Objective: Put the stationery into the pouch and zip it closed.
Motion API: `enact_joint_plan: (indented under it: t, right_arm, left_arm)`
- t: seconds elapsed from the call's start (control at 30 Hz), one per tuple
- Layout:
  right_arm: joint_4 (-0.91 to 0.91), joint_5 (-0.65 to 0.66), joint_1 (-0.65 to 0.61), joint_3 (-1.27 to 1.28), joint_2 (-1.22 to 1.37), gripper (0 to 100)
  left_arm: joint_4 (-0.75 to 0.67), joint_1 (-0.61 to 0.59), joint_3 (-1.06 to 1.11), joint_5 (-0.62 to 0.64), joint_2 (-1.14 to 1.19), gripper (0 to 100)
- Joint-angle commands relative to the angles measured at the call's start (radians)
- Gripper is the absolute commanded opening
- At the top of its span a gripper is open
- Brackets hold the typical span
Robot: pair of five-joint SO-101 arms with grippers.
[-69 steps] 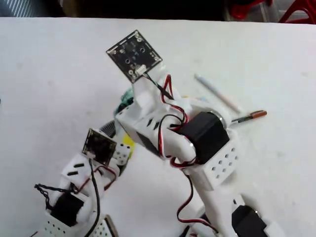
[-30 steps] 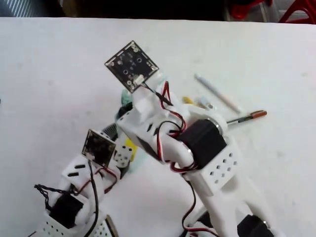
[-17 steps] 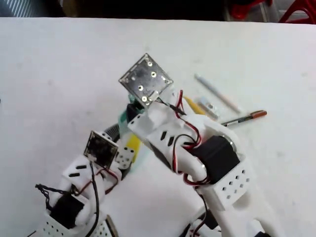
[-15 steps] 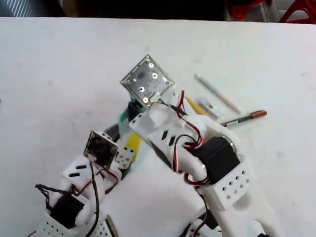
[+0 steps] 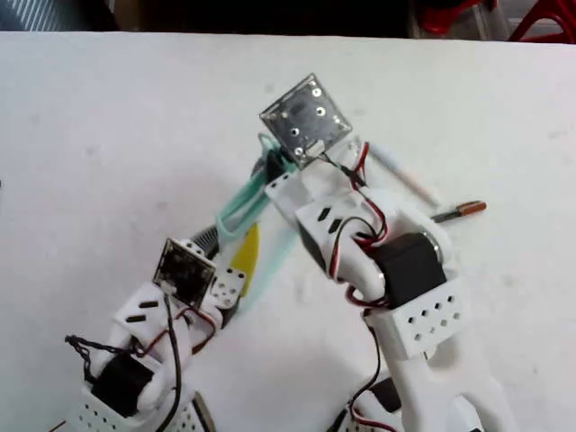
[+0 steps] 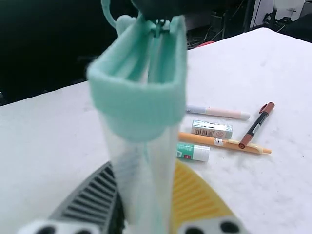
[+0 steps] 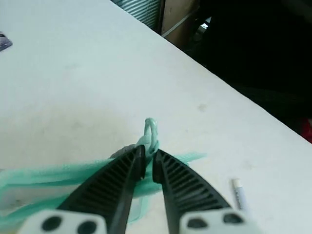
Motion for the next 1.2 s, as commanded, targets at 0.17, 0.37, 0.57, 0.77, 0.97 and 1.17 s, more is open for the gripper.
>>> enact_joint_plan:
  t: [0.17, 0.37, 0.57, 0.77, 0.97, 1.17]
  right_arm:
    - [-0.064, 0.089, 0.096, 0.017, -0.001, 1.9]
    - [-0.143, 0.103, 0.116, 0.107, -0.001, 1.9]
    - [-0.179, 0.103, 0.143, 0.107, -0.001, 1.9]
    - [-0.173, 0.101, 0.151, 0.106, -0.01, 1.9]
    - [0.021, 0.092, 0.039, -0.003, -0.021, 8.7]
    - [0.229, -0.078, -0.071, -0.264, -0.013, 21.5]
  left_arm:
    - [0.017, 0.007, -0.061, -0.025, -0.008, 2]
    - [0.017, 0.005, -0.061, -0.025, -0.008, 2]
    - [0.017, 0.005, -0.061, -0.025, -0.008, 2]
    - [0.017, 0.005, -0.061, -0.025, -0.008, 2]
    - [0.017, 0.005, -0.06, -0.025, -0.008, 2]
    - [0.015, 0.005, -0.06, -0.025, -0.008, 2]
